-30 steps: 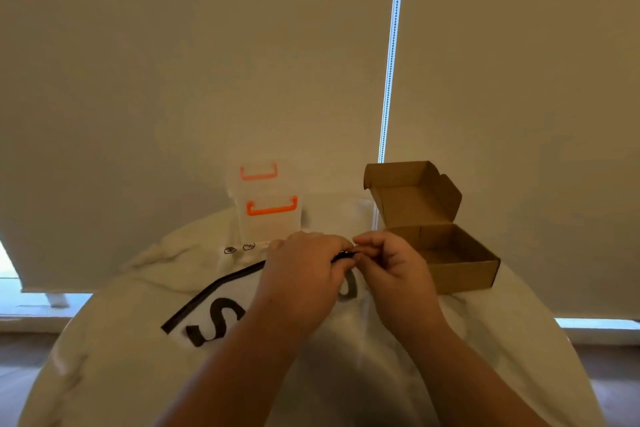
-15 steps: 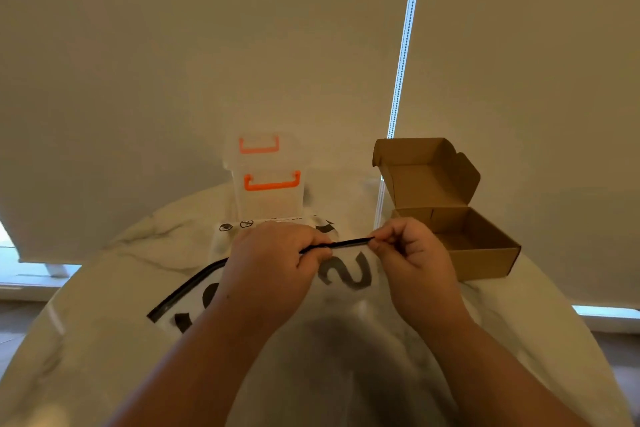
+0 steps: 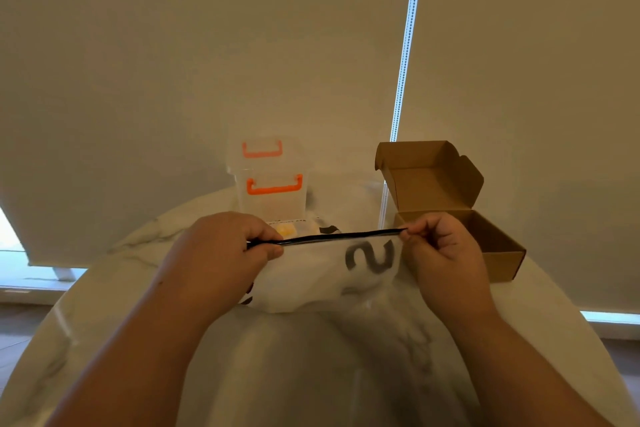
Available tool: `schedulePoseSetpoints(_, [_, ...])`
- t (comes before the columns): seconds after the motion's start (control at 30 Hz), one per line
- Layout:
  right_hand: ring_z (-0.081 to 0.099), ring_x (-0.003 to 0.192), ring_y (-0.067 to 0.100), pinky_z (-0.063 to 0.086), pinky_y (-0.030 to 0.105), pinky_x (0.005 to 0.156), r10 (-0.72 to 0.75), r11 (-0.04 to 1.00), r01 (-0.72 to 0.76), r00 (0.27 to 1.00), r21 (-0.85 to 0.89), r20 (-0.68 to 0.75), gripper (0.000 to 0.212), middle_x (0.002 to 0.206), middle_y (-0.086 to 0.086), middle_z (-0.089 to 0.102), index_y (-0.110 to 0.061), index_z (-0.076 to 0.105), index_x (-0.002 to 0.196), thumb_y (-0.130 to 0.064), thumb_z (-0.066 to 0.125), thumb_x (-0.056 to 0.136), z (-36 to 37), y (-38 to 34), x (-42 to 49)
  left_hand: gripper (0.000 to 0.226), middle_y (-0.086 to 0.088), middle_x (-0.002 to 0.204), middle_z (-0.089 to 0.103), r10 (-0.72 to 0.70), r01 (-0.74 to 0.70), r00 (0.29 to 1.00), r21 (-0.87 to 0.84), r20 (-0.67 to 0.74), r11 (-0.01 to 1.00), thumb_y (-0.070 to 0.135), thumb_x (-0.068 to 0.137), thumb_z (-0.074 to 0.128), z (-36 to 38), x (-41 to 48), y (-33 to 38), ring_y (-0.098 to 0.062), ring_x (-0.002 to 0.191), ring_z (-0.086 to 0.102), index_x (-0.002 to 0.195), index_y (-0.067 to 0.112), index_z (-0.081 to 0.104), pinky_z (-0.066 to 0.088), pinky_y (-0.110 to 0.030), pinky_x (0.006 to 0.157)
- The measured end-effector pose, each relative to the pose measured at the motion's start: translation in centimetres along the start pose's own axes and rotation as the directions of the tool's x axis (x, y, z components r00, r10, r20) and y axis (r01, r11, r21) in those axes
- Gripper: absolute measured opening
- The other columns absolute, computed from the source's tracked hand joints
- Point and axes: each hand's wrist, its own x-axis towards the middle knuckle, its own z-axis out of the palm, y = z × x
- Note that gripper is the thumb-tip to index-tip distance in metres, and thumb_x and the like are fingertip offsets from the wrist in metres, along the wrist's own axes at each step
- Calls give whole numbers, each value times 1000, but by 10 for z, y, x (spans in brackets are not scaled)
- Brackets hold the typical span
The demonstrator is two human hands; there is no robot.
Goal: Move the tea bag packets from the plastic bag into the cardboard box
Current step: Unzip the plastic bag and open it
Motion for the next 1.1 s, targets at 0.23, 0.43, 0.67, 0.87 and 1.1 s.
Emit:
schedulePoseSetpoints(0.23, [62, 79, 5, 49, 23, 68, -4, 1000, 3, 999, -21, -54, 25, 83, -13, 67, -25, 66, 81, -2, 61, 89, -6, 7, 6, 8, 27, 71, 65, -3, 2, 1000, -60, -21, 998, 39, 81, 73, -4, 5, -10, 0, 58, 60, 81, 47, 72, 53, -30, 64])
schedulePoseSetpoints(0.43, [62, 79, 6, 48, 25, 69, 37, 998, -42, 994, -39, -107, 26, 83, -12, 67, -27, 65, 79, -3, 61, 88, -9, 15, 12, 9, 28, 74, 67, 25, -27, 999, -91, -22, 995, 36, 80, 74, -6, 5, -11, 2, 66, 62, 81, 45, 74, 55, -31, 70])
schedulePoseSetpoints(0.67, [64, 83, 20, 54, 40, 75, 93, 996, -95, 976, 2, -195, 24, 86, -3, 68, -23, 64, 80, 0, 59, 85, -13, 19, 18, 8, 25, 75, 69, 32, -37, 998, -114, -49, 993, 34, 79, 76, -12, 7, -16, 2, 73, 63, 81, 41, 75, 52, -30, 74])
schedulePoseSetpoints(0.87, [64, 84, 24, 55, 48, 78, 135, 991, -134, 968, 19, -211, 25, 86, -5, 68, -24, 64, 80, -1, 57, 86, -13, 22, 18, 2, 20, 72, 67, 72, -74, 997, -125, -20, 989, 38, 77, 74, -29, 4, -23, -1, 68, 61, 76, 38, 76, 48, -31, 62])
schedulePoseSetpoints(1.1, [60, 67, 19, 52, 31, 62, 78, 995, -76, 996, 59, -45, 31, 72, 0, 64, -27, 64, 79, 0, 56, 91, -4, 9, 8, 30, 0, 89, 74, 36, -22, 999, -526, 17, 850, 35, 91, 56, -27, 13, -8, -12, 83, 67, 73, 23, 76, 51, -50, 83])
